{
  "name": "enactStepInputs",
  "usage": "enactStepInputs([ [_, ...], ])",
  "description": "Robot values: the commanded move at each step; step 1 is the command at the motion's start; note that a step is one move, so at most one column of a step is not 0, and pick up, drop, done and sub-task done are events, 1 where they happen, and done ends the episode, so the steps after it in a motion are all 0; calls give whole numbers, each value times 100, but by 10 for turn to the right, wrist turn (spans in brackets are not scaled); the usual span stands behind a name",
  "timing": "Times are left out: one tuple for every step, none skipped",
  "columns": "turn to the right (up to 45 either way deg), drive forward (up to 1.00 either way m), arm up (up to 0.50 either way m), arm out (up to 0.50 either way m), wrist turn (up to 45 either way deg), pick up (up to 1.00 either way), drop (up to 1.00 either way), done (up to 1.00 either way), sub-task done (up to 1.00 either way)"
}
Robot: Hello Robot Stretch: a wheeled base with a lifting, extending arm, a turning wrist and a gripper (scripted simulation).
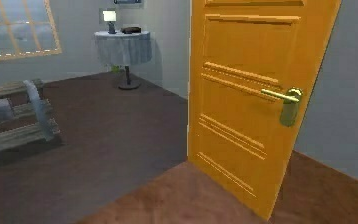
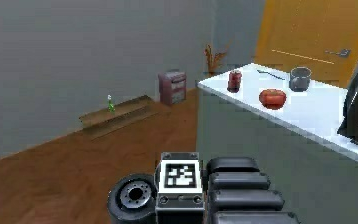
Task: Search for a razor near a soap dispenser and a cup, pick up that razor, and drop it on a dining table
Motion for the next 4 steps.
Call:
enactStepInputs([
  [-210,0,0,0,0,0,0,0,0],
  [0,100,0,0,0,0,0,0,0],
  [0,100,0,0,0,0,0,0,0],
  [0,40,0,0,0,0,0,0,0],
])
